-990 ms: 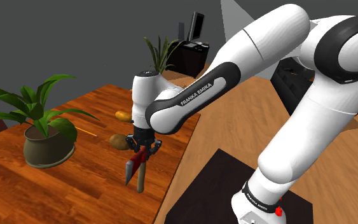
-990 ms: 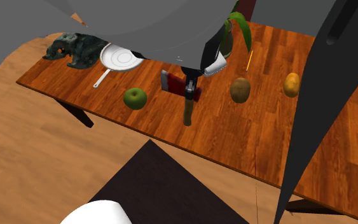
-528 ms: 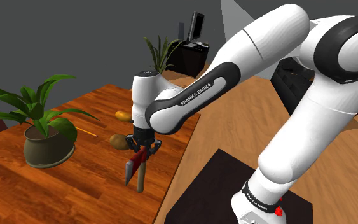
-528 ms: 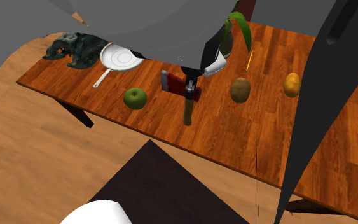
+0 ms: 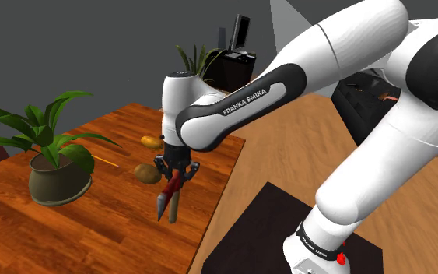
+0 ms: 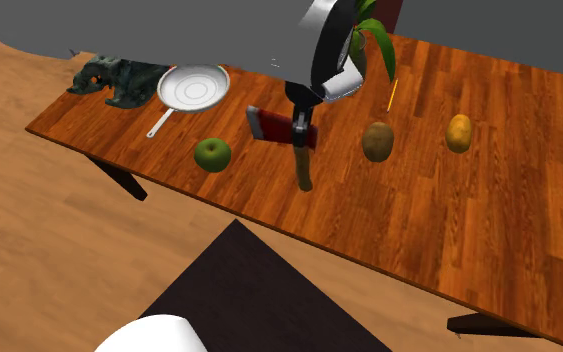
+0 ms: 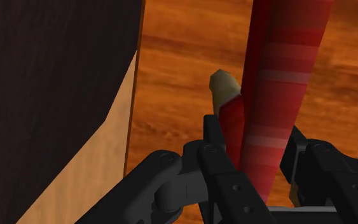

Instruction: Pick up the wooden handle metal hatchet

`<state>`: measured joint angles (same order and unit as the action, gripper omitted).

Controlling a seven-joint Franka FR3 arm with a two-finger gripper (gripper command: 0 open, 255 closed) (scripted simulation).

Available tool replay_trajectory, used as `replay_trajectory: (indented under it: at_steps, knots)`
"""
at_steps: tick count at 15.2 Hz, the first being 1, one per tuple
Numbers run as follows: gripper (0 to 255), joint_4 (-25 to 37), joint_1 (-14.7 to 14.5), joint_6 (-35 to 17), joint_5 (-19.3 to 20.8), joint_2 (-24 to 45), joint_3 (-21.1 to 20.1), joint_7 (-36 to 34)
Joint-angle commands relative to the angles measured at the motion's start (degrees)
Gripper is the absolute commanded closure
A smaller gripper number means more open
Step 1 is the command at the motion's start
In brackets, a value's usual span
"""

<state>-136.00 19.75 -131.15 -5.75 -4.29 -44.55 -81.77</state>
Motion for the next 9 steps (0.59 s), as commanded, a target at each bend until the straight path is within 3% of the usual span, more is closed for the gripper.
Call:
replay_trajectory:
  at_steps: [1, 9]
  knots:
    - [255, 0.7, -0.1, 1.6, -0.9, -1.1, 0.1, 0.5]
    - [255, 3.0, -0.5, 6.8, -3.4, -4.8, 1.2, 2.4]
